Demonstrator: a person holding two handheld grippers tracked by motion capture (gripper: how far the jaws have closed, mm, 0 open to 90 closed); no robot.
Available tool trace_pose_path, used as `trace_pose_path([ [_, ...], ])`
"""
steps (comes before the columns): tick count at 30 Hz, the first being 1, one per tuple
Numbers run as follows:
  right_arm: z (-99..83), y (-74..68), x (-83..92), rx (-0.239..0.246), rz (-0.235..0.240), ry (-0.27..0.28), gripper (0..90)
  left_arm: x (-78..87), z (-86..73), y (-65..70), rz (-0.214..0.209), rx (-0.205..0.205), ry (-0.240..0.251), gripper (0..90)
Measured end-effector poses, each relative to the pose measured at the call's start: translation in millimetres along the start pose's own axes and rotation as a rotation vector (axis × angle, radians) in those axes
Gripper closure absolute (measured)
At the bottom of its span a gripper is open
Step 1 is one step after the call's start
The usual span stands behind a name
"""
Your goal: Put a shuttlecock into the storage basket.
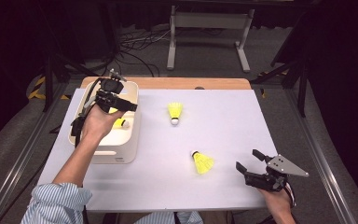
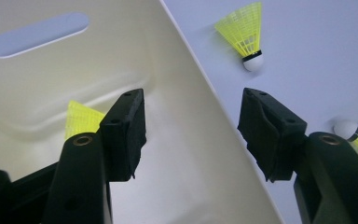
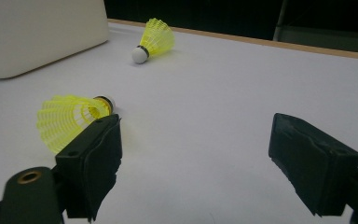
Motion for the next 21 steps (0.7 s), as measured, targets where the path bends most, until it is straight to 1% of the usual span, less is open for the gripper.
trace_pose_path([
  [1, 0.1, 0.1, 0.1, -0.001, 0.000, 0.000, 17.9, -0.6, 0.8, 0.1, 0.002, -0.005, 0.002, 41.8],
  [3, 0.1, 0.1, 0.1, -0.002, -0.001, 0.001, 17.9, -1.2, 1.1, 2.3, -0.004, -0.002, 0.000, 41.9],
  [5, 0.2, 0.1, 0.3, -0.002, -0.003, 0.001, 18.0, -2.0, 1.8, 5.4, -0.008, -0.015, -0.001, 41.9],
  [6, 0.2, 0.0, 0.5, -0.004, -0.002, 0.001, 17.9, -2.5, 2.0, 8.0, -0.013, -0.011, 0.000, 41.9],
  [8, 0.2, 0.4, 0.5, -0.006, -0.003, 0.001, 17.9, -2.4, 2.5, 10.1, -0.016, -0.024, 0.003, 41.9],
  [9, 0.2, 0.6, 0.4, -0.006, -0.003, 0.001, 17.9, -2.3, 2.6, 12.2, -0.022, -0.018, 0.005, 41.9],
  [10, 0.2, 0.8, 0.3, -0.007, -0.003, 0.001, 17.9, -2.2, 2.8, 12.5, -0.020, -0.031, 0.006, 41.9],
  [11, 0.2, 0.9, 0.2, -0.008, -0.004, 0.001, 18.0, -2.2, 2.8, 12.5, -0.020, -0.031, 0.006, 41.9],
  [13, 0.3, 0.9, 0.1, -0.009, -0.005, 0.001, 18.0, -3.0, 2.2, 16.8, -0.031, -0.032, 0.000, 41.7],
  [14, 0.4, 0.8, 0.1, -0.009, -0.005, 0.002, 18.0, -3.3, 2.4, 17.4, -0.030, -0.042, 0.000, 41.6],
  [15, 0.4, 0.6, 0.0, -0.008, -0.005, 0.001, 18.0, -3.2, 2.3, 19.2, -0.032, -0.039, -0.002, 41.5],
  [20, 0.4, -0.7, -1.0, -0.006, -0.002, -0.003, 18.0, -4.4, 2.7, 25.2, -0.035, -0.059, 0.003, 41.2],
  [21, 0.4, -0.8, -1.3, -0.005, -0.002, -0.003, 18.0, -4.4, 2.3, 27.6, -0.041, -0.055, 0.001, 41.0],
])
Point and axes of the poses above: each handheld gripper's, and its own axes: x roughly backward along the jaws, z roughly out of its top, y roughly to its right, the point moved 8 cm from there along -x, roughly forward along the jaws, and after that the axes turned 1 degree about z, right-handed, at the moved point
